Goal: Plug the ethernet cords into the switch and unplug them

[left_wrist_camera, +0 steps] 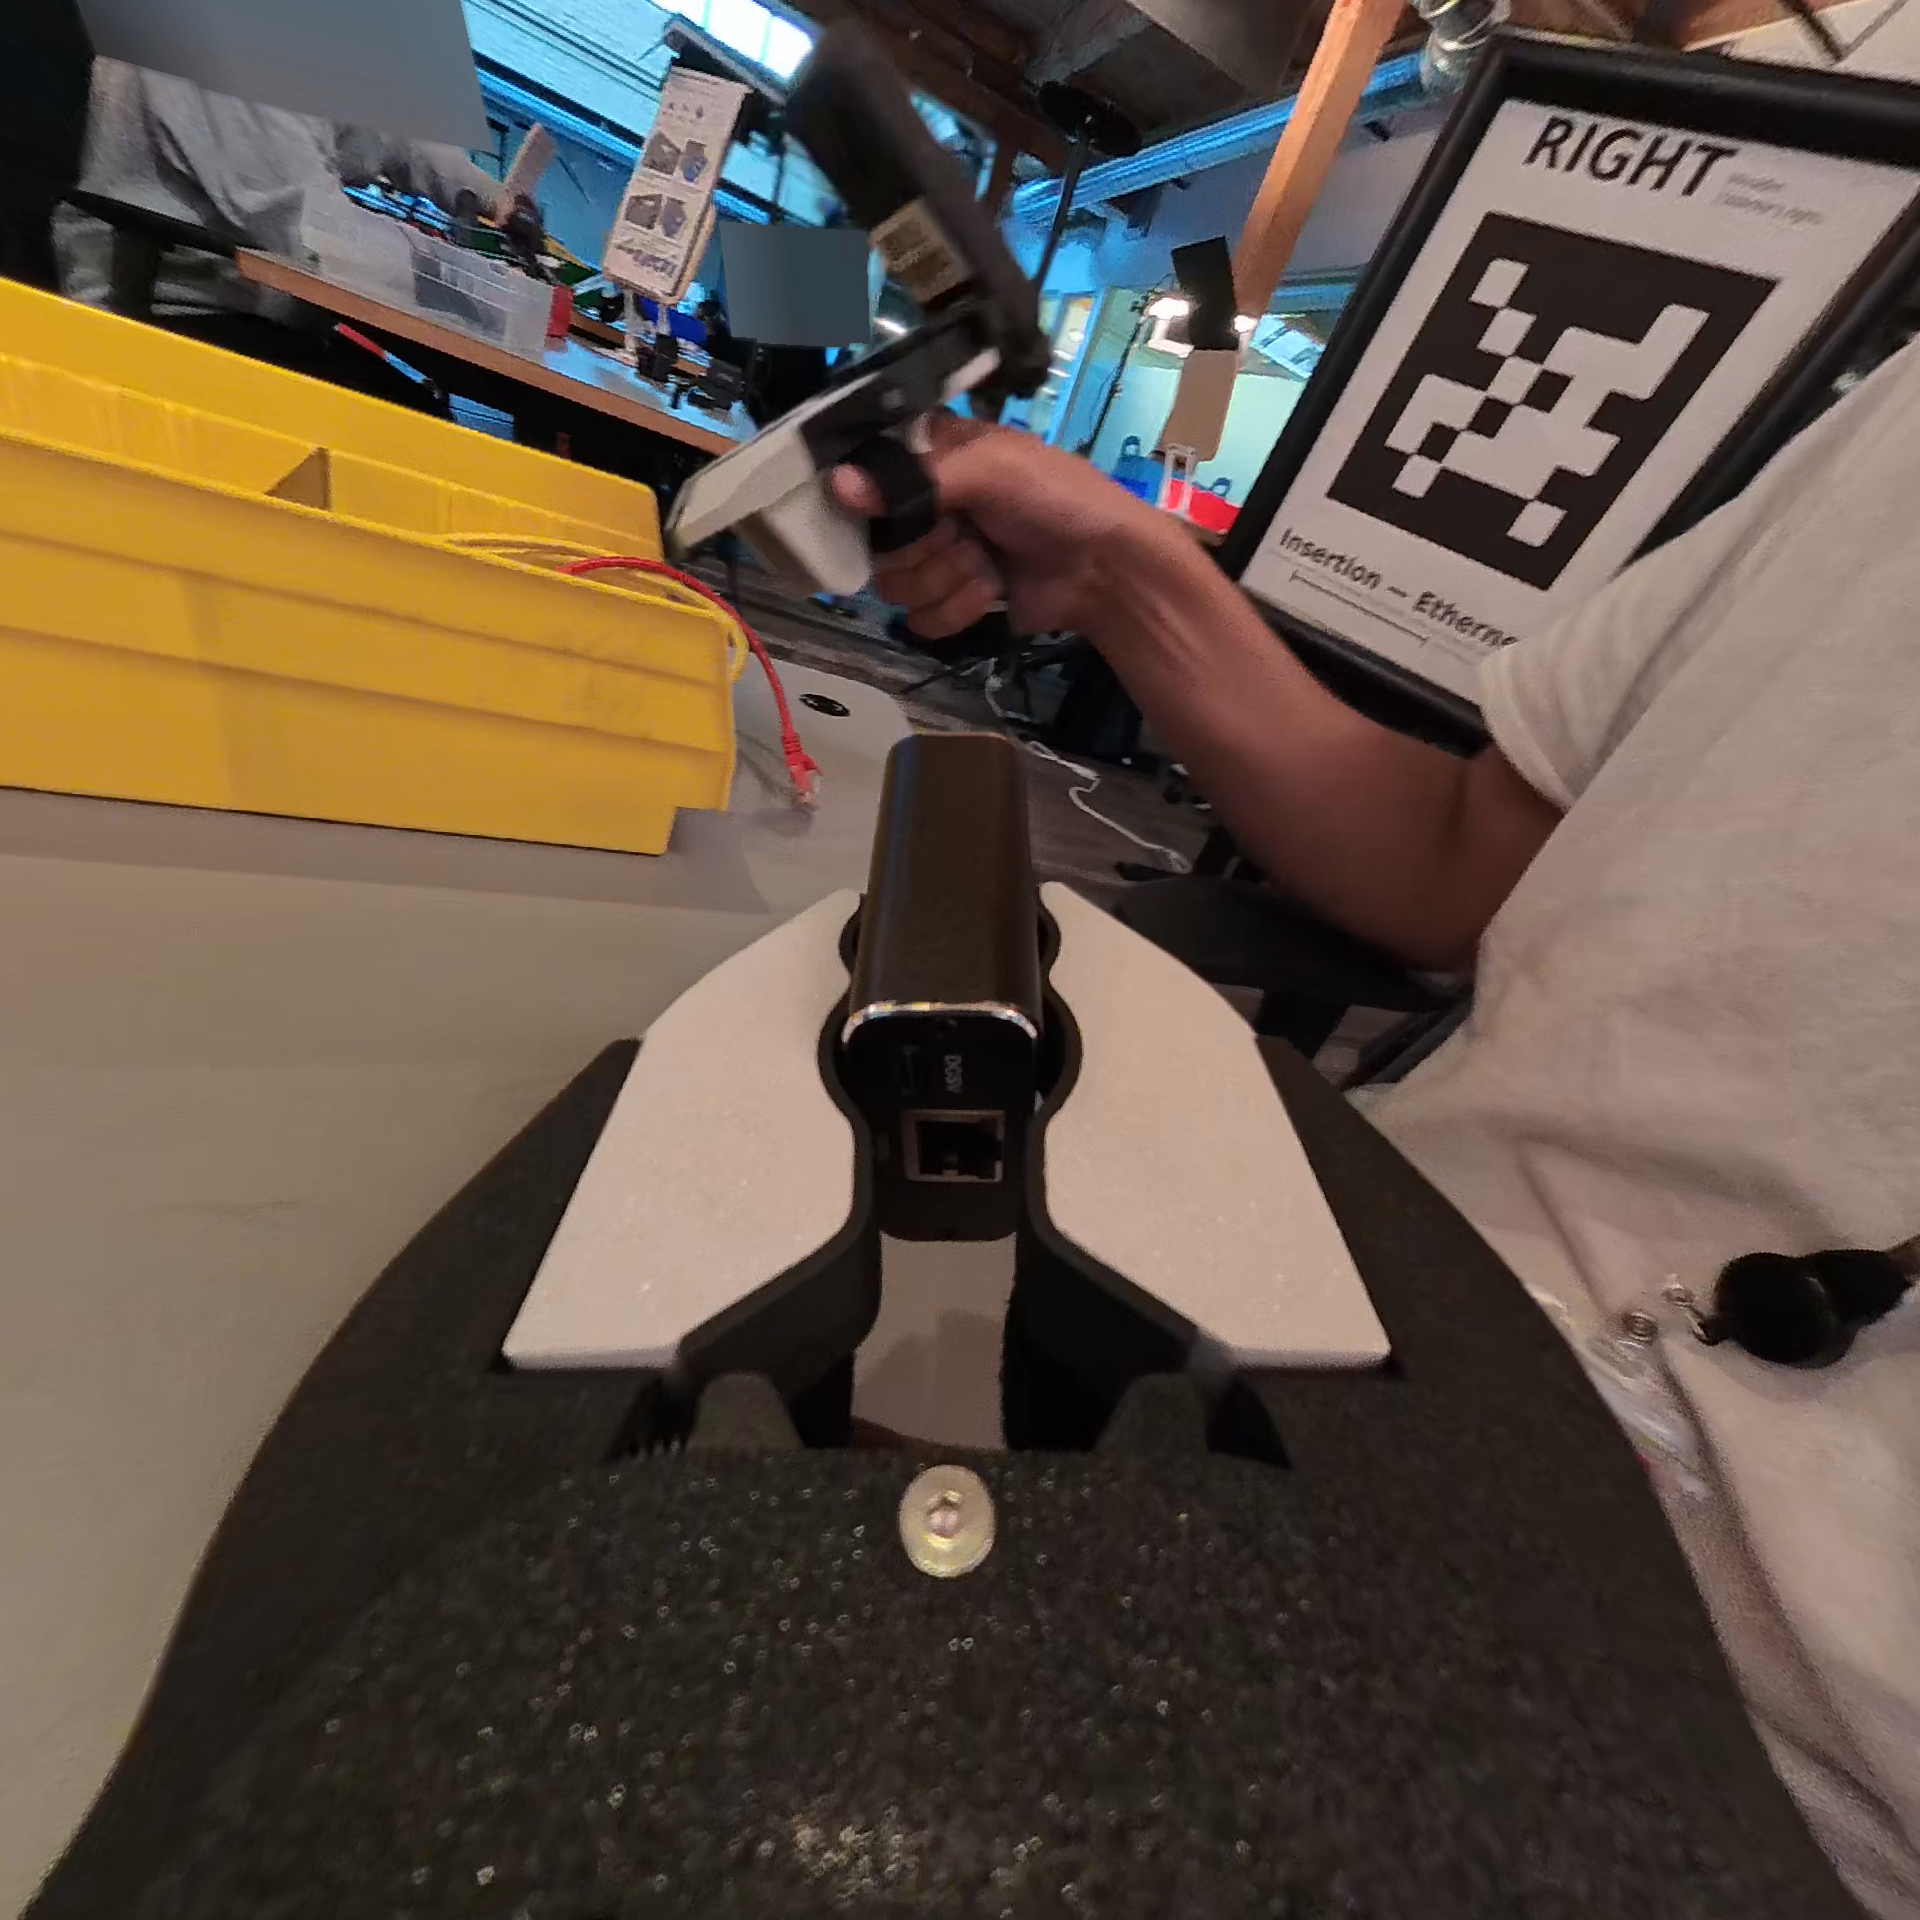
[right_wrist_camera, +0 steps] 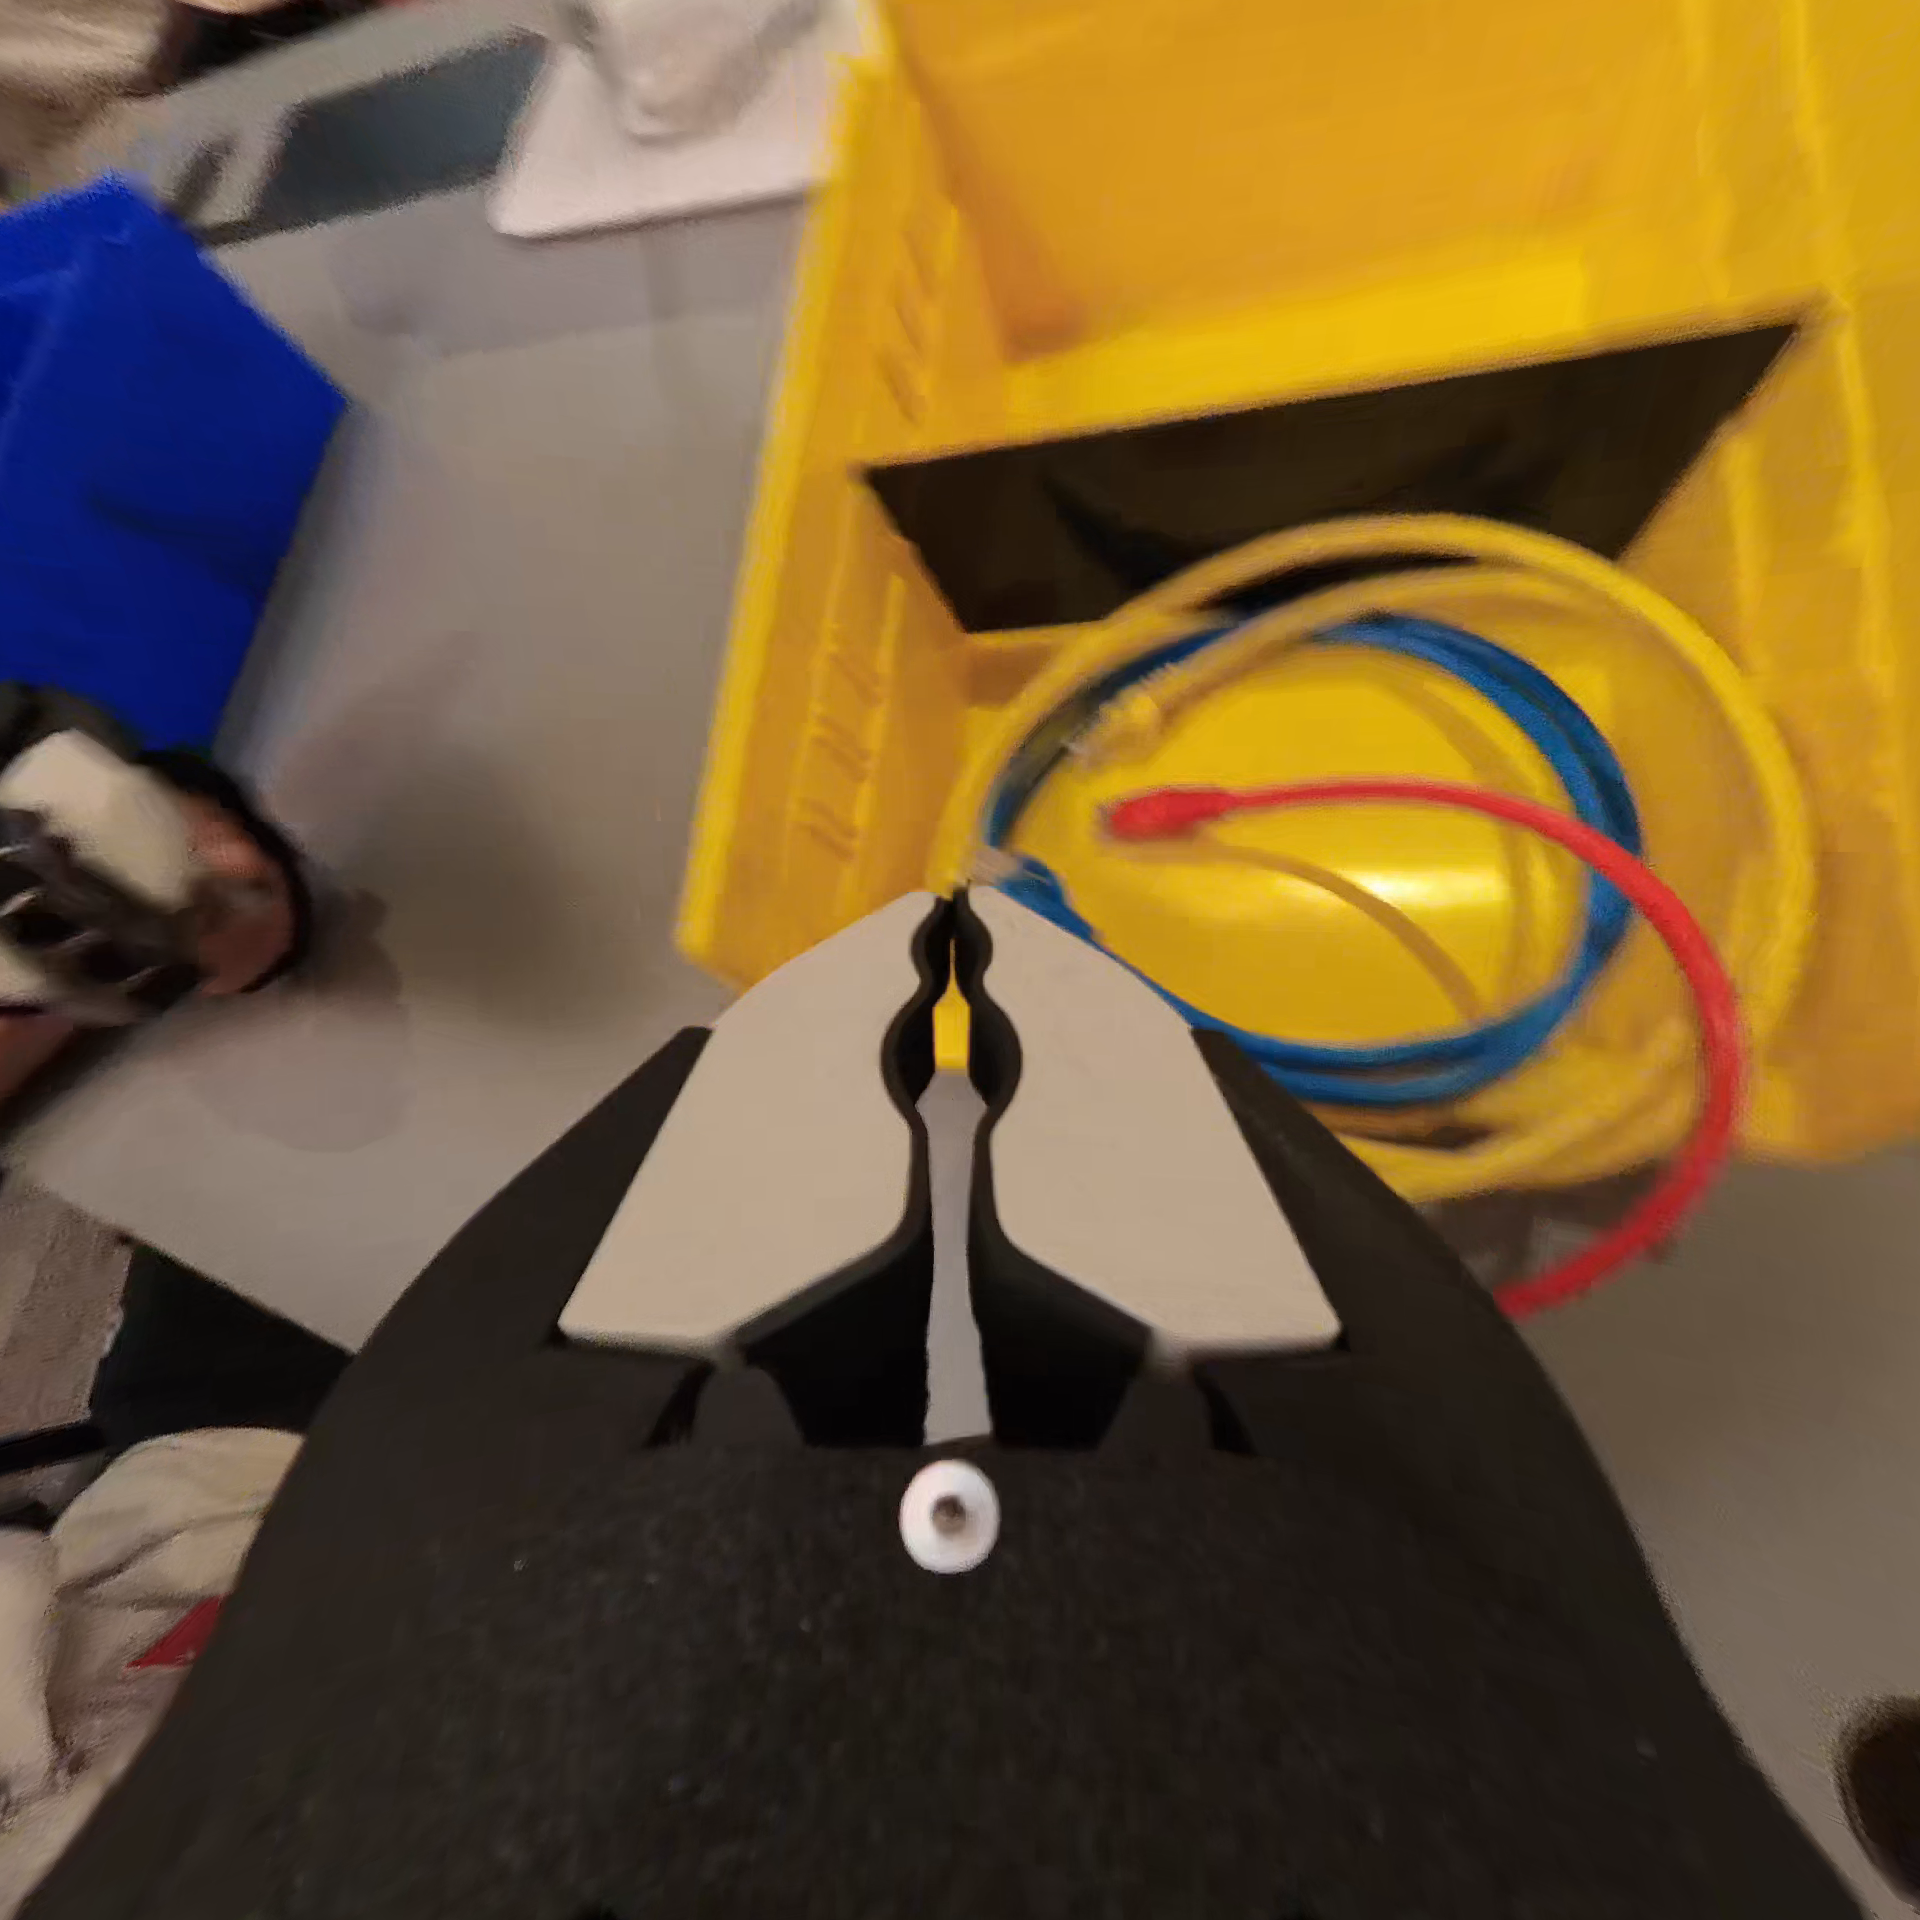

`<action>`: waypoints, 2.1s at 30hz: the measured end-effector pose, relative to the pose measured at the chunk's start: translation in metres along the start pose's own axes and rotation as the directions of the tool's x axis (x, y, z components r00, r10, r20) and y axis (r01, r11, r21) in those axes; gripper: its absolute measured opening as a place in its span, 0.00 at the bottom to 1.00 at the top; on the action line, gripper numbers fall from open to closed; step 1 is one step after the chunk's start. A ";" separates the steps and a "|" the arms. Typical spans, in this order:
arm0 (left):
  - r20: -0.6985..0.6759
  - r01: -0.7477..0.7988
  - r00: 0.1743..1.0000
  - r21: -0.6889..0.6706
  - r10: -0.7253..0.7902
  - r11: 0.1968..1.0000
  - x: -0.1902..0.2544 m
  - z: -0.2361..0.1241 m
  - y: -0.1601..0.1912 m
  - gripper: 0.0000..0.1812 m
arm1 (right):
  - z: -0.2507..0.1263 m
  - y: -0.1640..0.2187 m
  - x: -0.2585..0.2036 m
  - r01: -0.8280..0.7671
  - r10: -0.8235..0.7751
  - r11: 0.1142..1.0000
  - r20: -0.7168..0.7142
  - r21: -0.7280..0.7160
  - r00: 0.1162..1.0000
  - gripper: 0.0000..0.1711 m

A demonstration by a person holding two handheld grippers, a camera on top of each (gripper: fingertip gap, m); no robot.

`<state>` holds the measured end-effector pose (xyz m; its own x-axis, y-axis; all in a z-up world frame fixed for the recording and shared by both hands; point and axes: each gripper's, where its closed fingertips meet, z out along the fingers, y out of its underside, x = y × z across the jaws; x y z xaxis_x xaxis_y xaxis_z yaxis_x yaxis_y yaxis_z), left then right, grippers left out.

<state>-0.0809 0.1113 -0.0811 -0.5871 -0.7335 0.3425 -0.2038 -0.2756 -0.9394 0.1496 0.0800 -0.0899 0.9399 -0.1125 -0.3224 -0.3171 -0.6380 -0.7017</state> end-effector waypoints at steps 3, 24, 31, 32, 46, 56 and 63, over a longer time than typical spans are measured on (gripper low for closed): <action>0.081 -0.075 0.994 -0.020 0.077 0.997 -0.008 -0.001 0.000 0.15 | 0.005 -0.004 -0.096 0.122 -0.140 0.989 0.305 0.077 0.942 0.08; 0.387 -0.653 0.635 -0.193 0.668 0.732 -0.013 -0.006 -0.010 0.27 | 0.042 0.020 -0.207 -0.042 0.099 0.994 0.687 -0.099 0.720 0.36; 0.457 -0.534 0.700 -0.176 0.549 0.827 -0.039 -0.018 -0.010 0.18 | 0.006 -0.131 -0.018 0.347 -0.338 0.937 -0.176 0.025 0.925 0.36; 0.453 -0.530 0.698 -0.193 0.554 0.826 -0.040 -0.017 -0.007 0.18 | 0.025 -0.138 0.007 0.351 -0.358 0.934 -0.220 -0.071 0.907 0.36; 0.452 -0.468 0.737 -0.197 0.503 0.862 -0.045 -0.017 -0.003 0.17 | 0.177 -0.102 0.102 0.215 -0.438 0.720 -0.191 -0.660 0.879 0.37; 0.525 -0.259 0.797 -0.150 0.299 0.954 -0.030 -0.011 -0.017 0.19 | 0.059 -0.156 0.036 0.384 -0.428 0.902 -0.281 -0.199 0.859 0.41; 0.681 -0.130 0.698 -0.186 0.223 0.974 0.048 -0.049 -0.031 0.21 | -0.045 -0.060 -0.025 0.426 -0.329 0.847 -0.318 0.317 0.889 0.31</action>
<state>-0.1413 0.1149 -0.0362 0.0784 -0.9962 0.0375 -0.2673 -0.0573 -0.9619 0.1509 0.0863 -0.0110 0.9804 -0.1325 0.1459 0.0920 -0.3471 -0.9333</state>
